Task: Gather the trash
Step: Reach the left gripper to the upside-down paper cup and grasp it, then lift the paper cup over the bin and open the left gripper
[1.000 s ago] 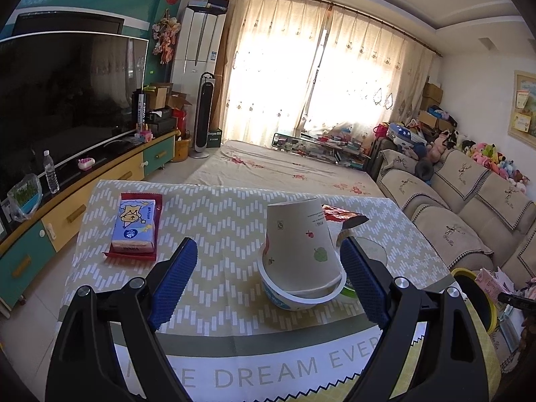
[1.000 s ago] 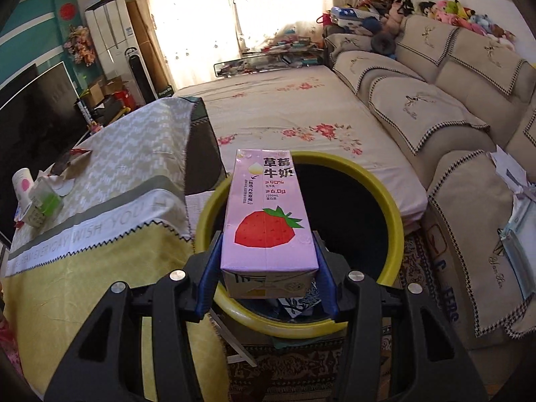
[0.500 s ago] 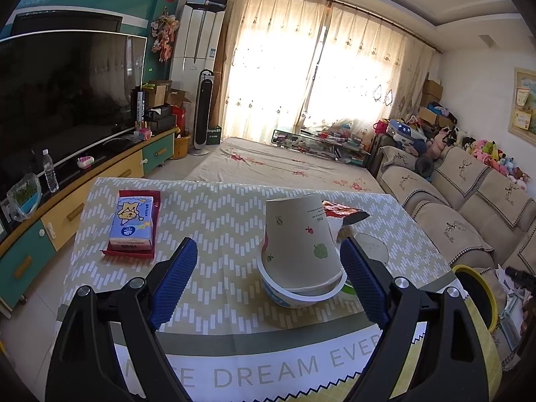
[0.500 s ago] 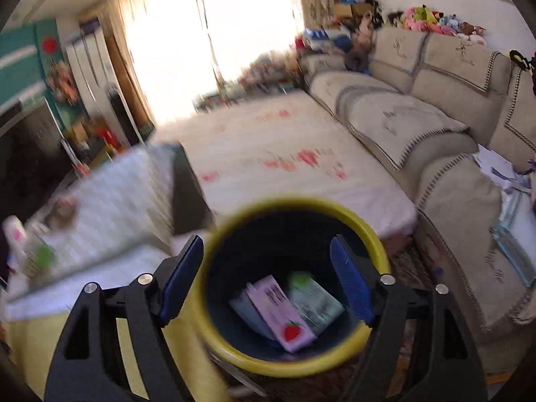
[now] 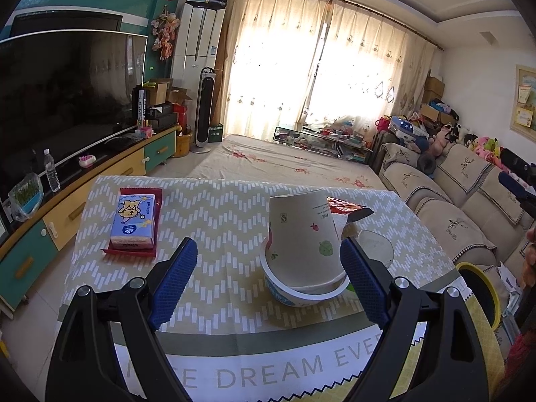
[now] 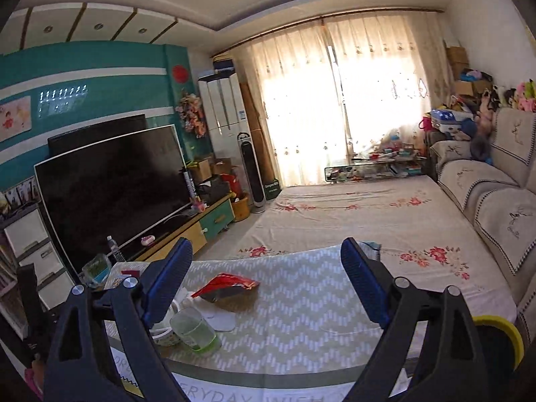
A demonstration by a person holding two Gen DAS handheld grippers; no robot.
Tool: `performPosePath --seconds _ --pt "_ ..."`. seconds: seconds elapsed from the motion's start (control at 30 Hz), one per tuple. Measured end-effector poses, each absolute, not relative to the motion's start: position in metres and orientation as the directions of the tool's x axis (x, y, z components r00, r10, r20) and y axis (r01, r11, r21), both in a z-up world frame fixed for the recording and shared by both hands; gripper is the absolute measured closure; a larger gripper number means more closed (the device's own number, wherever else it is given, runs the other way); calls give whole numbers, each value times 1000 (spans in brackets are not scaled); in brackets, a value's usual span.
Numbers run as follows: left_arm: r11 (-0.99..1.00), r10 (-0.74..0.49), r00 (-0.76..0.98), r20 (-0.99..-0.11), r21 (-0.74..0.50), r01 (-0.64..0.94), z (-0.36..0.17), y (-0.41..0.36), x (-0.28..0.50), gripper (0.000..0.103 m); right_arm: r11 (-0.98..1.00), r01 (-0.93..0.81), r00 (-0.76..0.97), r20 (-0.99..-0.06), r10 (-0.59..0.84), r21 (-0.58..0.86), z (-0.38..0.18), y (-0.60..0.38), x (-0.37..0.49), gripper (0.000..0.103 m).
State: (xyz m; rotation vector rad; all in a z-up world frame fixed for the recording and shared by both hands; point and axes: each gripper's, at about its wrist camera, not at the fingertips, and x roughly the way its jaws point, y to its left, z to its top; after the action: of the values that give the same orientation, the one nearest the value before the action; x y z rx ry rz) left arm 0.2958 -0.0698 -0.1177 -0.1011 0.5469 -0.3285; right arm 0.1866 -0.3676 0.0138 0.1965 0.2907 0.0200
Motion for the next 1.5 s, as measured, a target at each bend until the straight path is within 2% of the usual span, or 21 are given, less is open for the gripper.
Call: performPosePath --seconds 0.23,0.37,0.7,1.27,1.37,1.43,1.5 --pt "940 -340 778 -528 -172 295 -128 -80 303 17 989 8 942 -332 42 147 -15 -343 199 18" --pt "936 -350 779 -521 -162 313 -126 -89 299 16 989 26 950 -313 22 148 -17 -341 197 18" --pt "917 -394 698 -598 -209 338 -121 -109 339 16 985 27 956 -291 24 170 -15 -343 194 16" --pt "921 -377 672 -637 -179 346 -126 -138 382 17 990 16 945 -325 31 142 -25 -334 203 16" --pt "926 -360 676 -643 -159 342 -127 -140 384 25 989 17 946 -322 31 146 -25 -335 203 16" --pt "929 -351 678 -646 -150 338 -126 -141 386 39 989 17 946 -322 32 149 -25 -335 204 16" --pt "929 -353 675 -648 -156 336 -125 -140 387 45 989 17 947 -320 32 149 -25 -335 203 16"
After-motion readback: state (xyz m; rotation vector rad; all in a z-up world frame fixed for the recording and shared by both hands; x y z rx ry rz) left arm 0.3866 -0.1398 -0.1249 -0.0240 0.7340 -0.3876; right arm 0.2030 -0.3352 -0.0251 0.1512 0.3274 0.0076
